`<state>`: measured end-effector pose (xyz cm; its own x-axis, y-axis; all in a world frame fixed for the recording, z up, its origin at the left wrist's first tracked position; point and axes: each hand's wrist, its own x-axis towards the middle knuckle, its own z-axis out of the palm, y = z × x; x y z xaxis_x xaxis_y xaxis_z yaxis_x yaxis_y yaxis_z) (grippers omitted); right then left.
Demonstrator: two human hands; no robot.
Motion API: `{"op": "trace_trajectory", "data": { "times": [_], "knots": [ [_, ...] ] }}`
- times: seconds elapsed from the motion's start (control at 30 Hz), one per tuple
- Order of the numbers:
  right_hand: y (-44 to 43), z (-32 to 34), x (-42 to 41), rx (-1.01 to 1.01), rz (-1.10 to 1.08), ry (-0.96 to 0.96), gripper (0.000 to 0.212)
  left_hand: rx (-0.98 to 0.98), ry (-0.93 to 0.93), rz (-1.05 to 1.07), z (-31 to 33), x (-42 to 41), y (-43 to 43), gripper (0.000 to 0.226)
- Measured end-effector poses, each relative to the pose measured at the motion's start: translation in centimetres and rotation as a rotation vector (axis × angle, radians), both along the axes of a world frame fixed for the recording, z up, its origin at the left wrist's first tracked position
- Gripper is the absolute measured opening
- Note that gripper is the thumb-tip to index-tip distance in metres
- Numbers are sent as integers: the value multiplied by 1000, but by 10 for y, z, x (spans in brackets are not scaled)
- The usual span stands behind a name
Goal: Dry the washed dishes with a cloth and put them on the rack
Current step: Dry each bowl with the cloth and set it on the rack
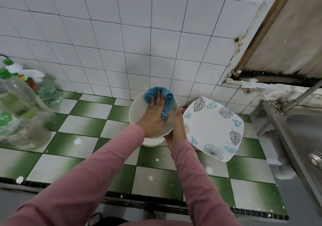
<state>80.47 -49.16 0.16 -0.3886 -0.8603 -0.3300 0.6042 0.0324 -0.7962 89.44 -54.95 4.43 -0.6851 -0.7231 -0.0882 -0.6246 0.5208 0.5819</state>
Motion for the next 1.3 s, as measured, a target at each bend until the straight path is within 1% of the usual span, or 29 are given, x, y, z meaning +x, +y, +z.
{"op": "trace_trajectory", "data": {
  "times": [0.03, 0.07, 0.1, 0.17, 0.2, 0.23, 0.3, 0.33, 0.37, 0.43, 0.47, 0.53, 0.6, 0.67, 0.77, 0.83, 0.9, 0.97, 1.0, 1.03, 1.07, 1.13, 1.17, 1.2, 1.3],
  "knots": [
    [2, -1, 0, 26, 7, -28, 78, 66, 84, -40, 2, -2, 3, 73],
    [3, -2, 0, 47, 8, -67, 69, 101, 113, -77, 0, -4, 5, 69],
    [4, -3, 0, 54, 12, -104, 60, 116, 100, -104, -1, -4, 8, 64],
    [6, -3, -2, 93, -34, -145, 48, 157, 11, -112, -6, -4, 7, 42],
    [5, -3, -4, 118, -67, -167, 51, 197, -63, -139, -4, -3, 5, 33],
    [6, 0, -5, 132, -82, -176, 63, 240, -161, -168, -1, 0, 2, 29],
    [6, 3, -7, 142, -81, -141, 96, 337, -366, -156, 8, 5, -1, 22],
    [6, 1, -9, 137, -73, -111, 105, 338, -444, -132, 15, 6, 0, 19],
    [7, -2, -11, 128, -70, -70, 104, 281, -563, -134, 21, 4, 5, 23],
    [9, -3, -15, 85, -88, 7, 89, 112, -755, -139, 22, -1, 13, 35],
    [10, -6, -17, 68, -98, 19, 83, 0, -851, -203, 18, -2, 16, 39],
    [12, -8, -20, 43, -103, 2, 81, -133, -929, -251, 11, -1, 20, 45],
    [14, -4, -15, 40, -107, 19, 90, -178, -935, -172, 0, 5, 19, 56],
    [16, -3, -8, 44, -101, 39, 99, -194, -898, -96, -7, 10, 14, 66],
    [16, -5, -3, 39, -73, 54, 100, -175, -743, -47, -17, 9, 7, 70],
    [15, -7, -4, 13, -58, 47, 96, -172, -611, -75, -20, 6, 5, 71],
    [14, -6, -6, -14, -63, 16, 90, -117, -467, -175, -13, 3, 10, 69],
    [12, -4, -7, 19, -106, -17, 88, 17, -355, -276, -1, 0, 18, 58],
    [11, -4, -9, 41, -140, -34, 94, 120, -329, -281, 7, 1, 21, 50],
    [10, -5, -12, 56, -161, -40, 99, 209, -333, -263, 13, 3, 23, 42],
    [10, -6, -16, 63, -177, -33, 100, 251, -368, -255, 18, 6, 23, 34],
    [13, -7, -22, 50, -185, 5, 85, 198, -513, -266, 24, 10, 21, 22],
    [14, -8, -24, 41, -175, 15, 79, 144, -596, -261, 27, 11, 21, 22],
    [14, -10, -25, 34, -165, 17, 76, 97, -666, -242, 29, 12, 22, 25],
    [14, -5, -22, 9, -120, 35, 74, -101, -850, -224, 25, 13, 23, 49]
  ]
}}
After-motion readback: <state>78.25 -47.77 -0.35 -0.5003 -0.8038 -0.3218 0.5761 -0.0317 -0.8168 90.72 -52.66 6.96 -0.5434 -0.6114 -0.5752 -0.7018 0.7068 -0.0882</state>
